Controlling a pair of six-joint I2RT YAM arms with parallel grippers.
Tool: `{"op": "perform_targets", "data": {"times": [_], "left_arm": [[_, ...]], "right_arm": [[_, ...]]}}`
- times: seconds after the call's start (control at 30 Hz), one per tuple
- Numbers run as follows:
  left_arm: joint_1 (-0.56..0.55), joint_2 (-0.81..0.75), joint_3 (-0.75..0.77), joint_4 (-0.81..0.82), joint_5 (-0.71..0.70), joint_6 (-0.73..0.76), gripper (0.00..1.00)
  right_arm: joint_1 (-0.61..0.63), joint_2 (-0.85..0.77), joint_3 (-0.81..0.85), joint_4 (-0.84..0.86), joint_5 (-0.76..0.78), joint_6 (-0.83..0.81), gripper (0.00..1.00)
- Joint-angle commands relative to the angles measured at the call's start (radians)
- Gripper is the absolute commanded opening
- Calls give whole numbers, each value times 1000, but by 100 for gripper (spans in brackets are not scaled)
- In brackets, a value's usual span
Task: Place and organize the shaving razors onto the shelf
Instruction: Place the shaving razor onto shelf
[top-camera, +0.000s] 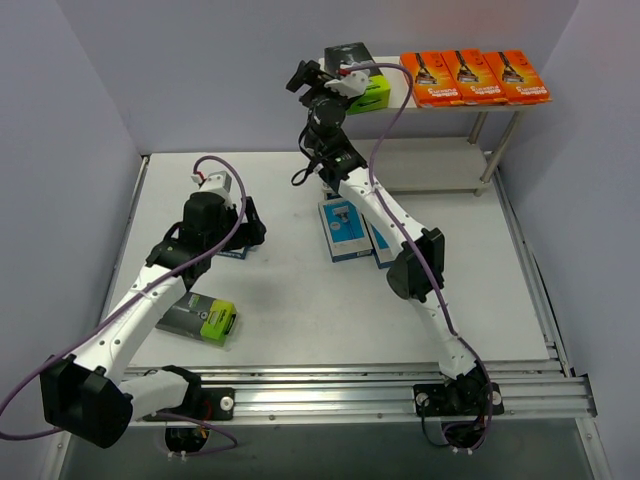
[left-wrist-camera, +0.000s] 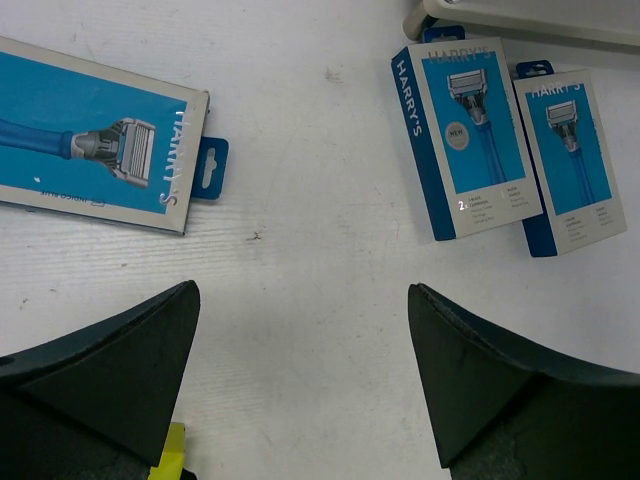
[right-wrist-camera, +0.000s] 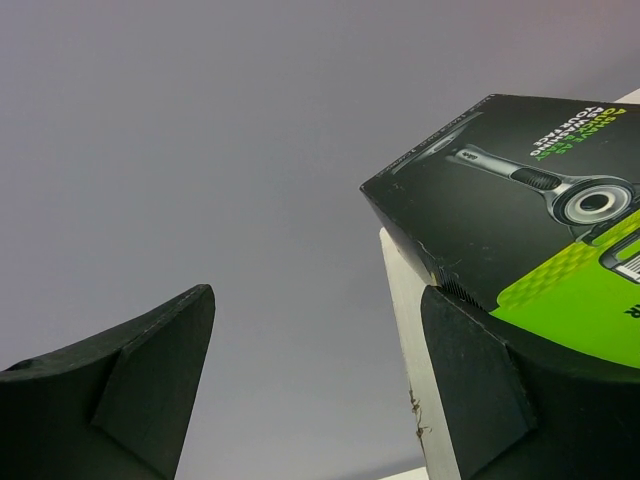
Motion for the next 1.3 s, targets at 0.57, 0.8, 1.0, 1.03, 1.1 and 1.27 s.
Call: {"op": "perform_targets", "data": {"times": [0.57, 0.8, 1.0, 1.03, 1.1, 1.27], "left_arm": [[-3, -3, 43, 11, 22, 18, 94], [5, -12, 43, 11, 12, 28, 94], [11, -17, 43, 10, -2, 35, 94], [11, -18, 43, 10, -2, 35, 94], [11, -18, 43, 8, -5, 38, 94], [11, -8, 44, 7, 7, 38, 94]], "right_arm": [[-4, -213, -297, 166, -204, -68, 77], [18, -334, -330, 101, -389, -106, 78], [-5, -464, -420, 87, -423, -85, 78], [-10, -487, -416, 70, -426, -85, 78], [-37, -510, -378, -8, -417, -83, 79], [-139, -564, -345, -183, -419, -4, 81]]}}
